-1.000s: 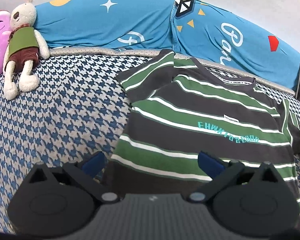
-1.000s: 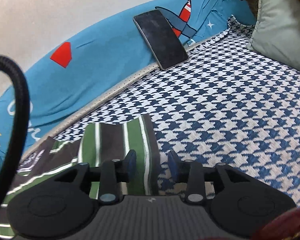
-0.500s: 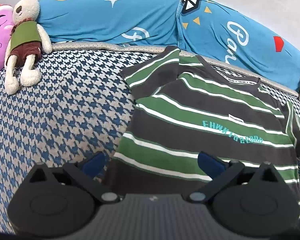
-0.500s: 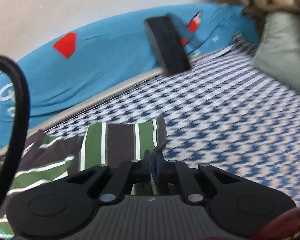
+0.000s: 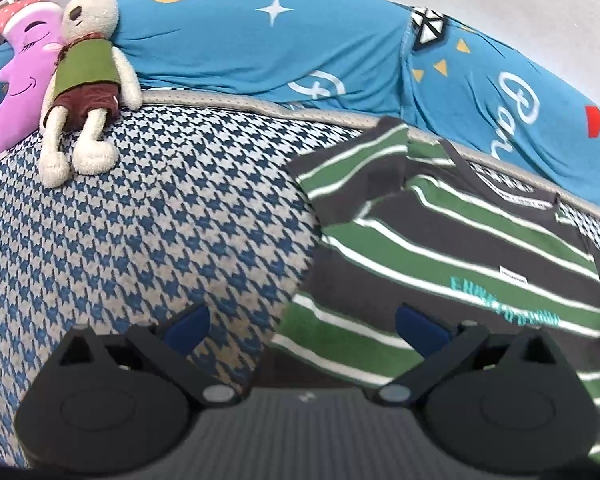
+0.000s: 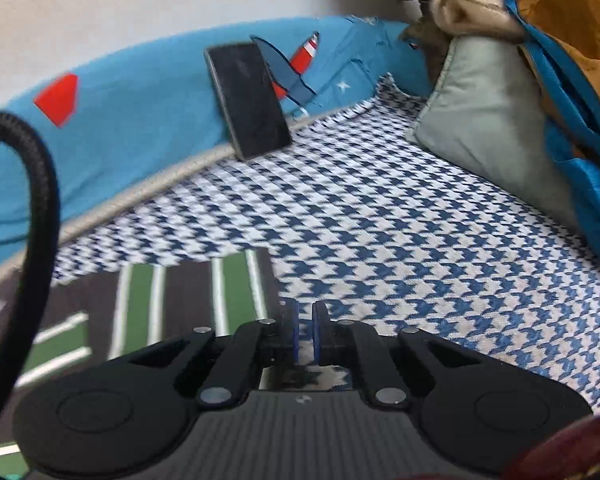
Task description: Fold clothes
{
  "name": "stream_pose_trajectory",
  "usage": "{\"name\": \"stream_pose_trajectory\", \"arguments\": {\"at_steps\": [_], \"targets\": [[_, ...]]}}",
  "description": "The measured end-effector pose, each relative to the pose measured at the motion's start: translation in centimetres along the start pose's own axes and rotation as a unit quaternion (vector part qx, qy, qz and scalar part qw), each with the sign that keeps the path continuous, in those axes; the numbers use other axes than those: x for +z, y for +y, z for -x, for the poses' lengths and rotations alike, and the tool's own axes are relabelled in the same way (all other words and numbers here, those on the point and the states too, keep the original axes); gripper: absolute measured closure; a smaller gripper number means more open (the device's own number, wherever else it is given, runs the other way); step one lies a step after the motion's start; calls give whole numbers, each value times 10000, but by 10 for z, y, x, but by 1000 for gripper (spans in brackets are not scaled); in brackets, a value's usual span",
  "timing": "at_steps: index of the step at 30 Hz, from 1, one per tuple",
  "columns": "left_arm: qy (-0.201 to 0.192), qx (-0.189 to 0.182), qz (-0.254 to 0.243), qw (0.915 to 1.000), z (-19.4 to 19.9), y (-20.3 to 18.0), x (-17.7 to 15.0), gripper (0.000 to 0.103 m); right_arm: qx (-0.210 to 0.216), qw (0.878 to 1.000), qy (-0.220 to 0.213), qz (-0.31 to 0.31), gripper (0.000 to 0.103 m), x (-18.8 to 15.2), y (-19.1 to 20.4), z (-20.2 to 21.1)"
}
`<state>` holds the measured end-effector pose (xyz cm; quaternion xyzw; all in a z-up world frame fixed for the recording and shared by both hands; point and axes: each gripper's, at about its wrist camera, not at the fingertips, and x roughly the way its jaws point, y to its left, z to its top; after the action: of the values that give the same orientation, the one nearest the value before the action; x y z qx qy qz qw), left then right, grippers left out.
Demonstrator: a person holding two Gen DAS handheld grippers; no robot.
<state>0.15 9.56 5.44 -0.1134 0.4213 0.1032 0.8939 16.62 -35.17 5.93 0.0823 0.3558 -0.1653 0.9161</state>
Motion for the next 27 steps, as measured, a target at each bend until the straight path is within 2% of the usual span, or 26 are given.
{"name": "stream_pose_trajectory", "arguments": {"at_steps": [5, 9, 11, 13, 18, 23, 27], "targets": [[-146, -35, 56, 9999, -8, 1, 11, 0, 805, 9964, 189, -180, 93, -5, 4, 27], [-268, -99, 160, 9995, -17, 4, 21, 0, 1432, 9885, 370, -306, 92, -17, 11, 51], [-318, -119, 256, 9991, -23, 9, 27, 0, 1684, 9843, 430, -304, 86, -24, 16, 62], [-370, -131, 342, 9986, -29, 13, 33, 0, 1852, 9812, 474, -258, 81, -32, 22, 71], [-411, -200, 487, 9978, -49, 25, 47, 0, 2182, 9732, 700, -164, 79, -61, 32, 91], [-312, -424, 296, 9982, -69, 22, 57, 13, 2459, 9621, 1175, -30, 79, -90, 42, 93], [-261, -576, 95, 9980, -82, 12, 62, 13, 2556, 9560, 1435, 112, 79, -101, 52, 88]]}}
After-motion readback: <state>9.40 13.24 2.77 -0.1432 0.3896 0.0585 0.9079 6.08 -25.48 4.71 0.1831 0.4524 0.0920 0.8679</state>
